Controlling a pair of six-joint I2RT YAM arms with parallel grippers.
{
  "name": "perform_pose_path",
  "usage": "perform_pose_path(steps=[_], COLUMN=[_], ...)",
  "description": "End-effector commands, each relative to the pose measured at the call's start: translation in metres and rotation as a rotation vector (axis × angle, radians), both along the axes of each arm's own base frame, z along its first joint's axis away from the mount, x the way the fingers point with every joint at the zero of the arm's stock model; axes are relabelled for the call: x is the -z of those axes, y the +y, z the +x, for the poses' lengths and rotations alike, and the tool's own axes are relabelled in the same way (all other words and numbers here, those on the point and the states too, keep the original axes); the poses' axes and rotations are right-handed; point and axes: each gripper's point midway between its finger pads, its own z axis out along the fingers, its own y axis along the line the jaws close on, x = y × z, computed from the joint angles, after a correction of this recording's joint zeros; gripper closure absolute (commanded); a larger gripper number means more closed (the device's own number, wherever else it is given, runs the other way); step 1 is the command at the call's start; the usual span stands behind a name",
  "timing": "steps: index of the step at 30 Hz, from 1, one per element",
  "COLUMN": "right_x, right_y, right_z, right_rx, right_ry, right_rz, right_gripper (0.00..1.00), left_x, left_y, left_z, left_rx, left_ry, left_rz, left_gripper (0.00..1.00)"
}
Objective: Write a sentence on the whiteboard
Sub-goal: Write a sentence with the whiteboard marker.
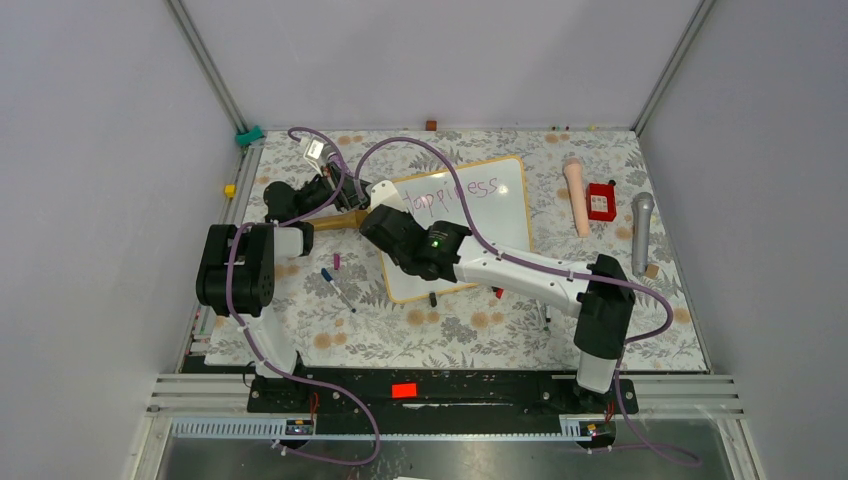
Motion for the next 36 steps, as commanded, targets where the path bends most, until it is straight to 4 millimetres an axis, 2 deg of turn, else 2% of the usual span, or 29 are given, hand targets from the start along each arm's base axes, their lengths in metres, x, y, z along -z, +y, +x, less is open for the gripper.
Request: perform_pose_path(steps=[1, 10, 21, 30, 36], right_x=[-0.015, -0.014, -0.001, 0.010, 0.009], right_y=[0.005, 0.010, 0.016, 0.007, -0.004], right_z=[0.006, 0.009, -0.005, -0.011, -0.008], right_rx=[0.020, 0.019, -0.051, -0.048, -0.021], right_ry=[-0.042, -0.049, 0.022, 0.058, 0.037], right_rz=[0.020, 0.027, 0.035, -0.002, -0.045], right_gripper=[1.00, 1.00, 1.00, 1.00, 1.00], left_x=[-0.013, -0.014, -0.015, -0.014, -0.014], left_y=[-0.007, -0.007, -0.007, -0.007, -0.007], left_z=[-0.014, -0.013, -0.014, -0.013, -0.013], left_rx=[0.034, 0.032, 0.033, 0.031, 0.030], left_ry=[-0.111, -0.111, -0.115, -0.111, -0.111], left_rz=[0.019, 0.018, 0.019, 0.018, 0.017], left_gripper=[1.00, 1.00, 1.00, 1.00, 1.00])
